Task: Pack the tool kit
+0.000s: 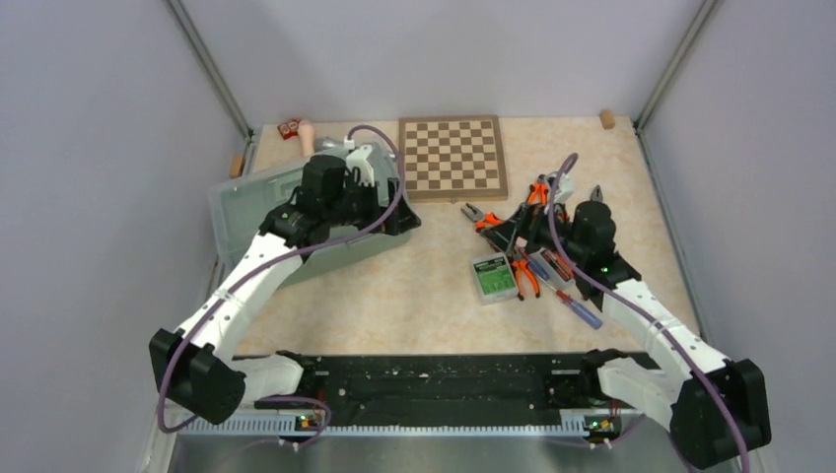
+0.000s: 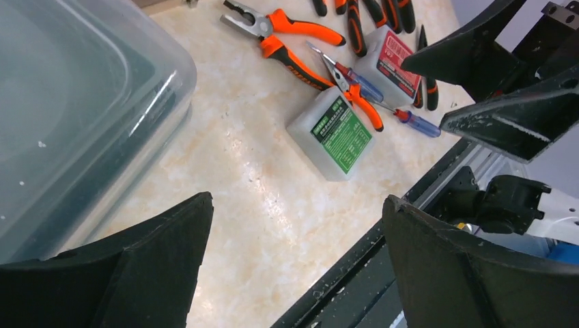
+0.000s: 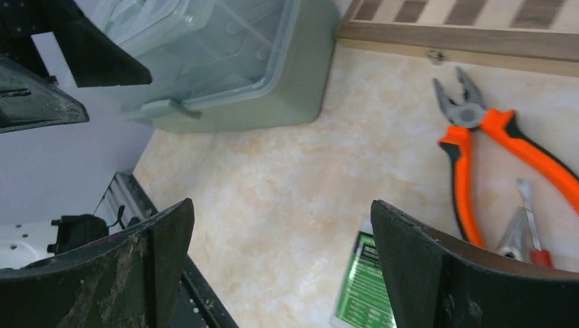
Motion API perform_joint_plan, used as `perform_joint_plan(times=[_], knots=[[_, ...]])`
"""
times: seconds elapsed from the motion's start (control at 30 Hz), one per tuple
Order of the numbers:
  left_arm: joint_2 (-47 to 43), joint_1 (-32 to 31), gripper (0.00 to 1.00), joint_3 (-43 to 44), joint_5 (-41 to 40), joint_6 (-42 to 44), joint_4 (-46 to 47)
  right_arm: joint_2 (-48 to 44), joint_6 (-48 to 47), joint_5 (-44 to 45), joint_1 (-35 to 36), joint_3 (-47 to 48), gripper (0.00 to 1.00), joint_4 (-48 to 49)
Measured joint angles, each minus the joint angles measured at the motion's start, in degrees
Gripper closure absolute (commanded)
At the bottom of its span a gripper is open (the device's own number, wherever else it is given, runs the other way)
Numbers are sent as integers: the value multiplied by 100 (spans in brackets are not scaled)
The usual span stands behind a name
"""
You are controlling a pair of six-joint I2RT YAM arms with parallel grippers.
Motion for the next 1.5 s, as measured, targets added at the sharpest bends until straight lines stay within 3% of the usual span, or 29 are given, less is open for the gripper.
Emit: perform_joint_plan(times=[0.13, 0.23, 0.4, 0.53, 0.73, 1.0, 1.2, 1.5], knots=[[2, -170, 2, 83, -341, -42, -232, 511, 72, 175, 791, 181, 1, 310], [-61, 109, 2, 369, -984, 81, -538, 1019, 208, 343, 1340, 295, 1, 730], [-210, 1534, 2, 907, -1757, 352, -605, 1904, 415, 654, 2009, 529, 1, 1362], [304, 2680, 2, 1563, -1939, 511, -660, 2479, 474, 857, 2337, 894, 1, 1718], [1888, 3392, 2, 2774, -1412, 780, -704, 3086, 487, 1143, 2640, 1257, 1, 2190], [3193, 3799, 2, 3508, -293, 1067, -1095, 3624, 492, 1478, 2938, 1384, 1, 2363], [3294, 3810, 4, 3388, 153, 1250, -1274, 4074, 560, 1600, 2983, 1825, 1, 2520], [2483, 3823, 8, 2378, 619, 1329, -894, 4555, 745, 1934, 3005, 2465, 1, 2544]])
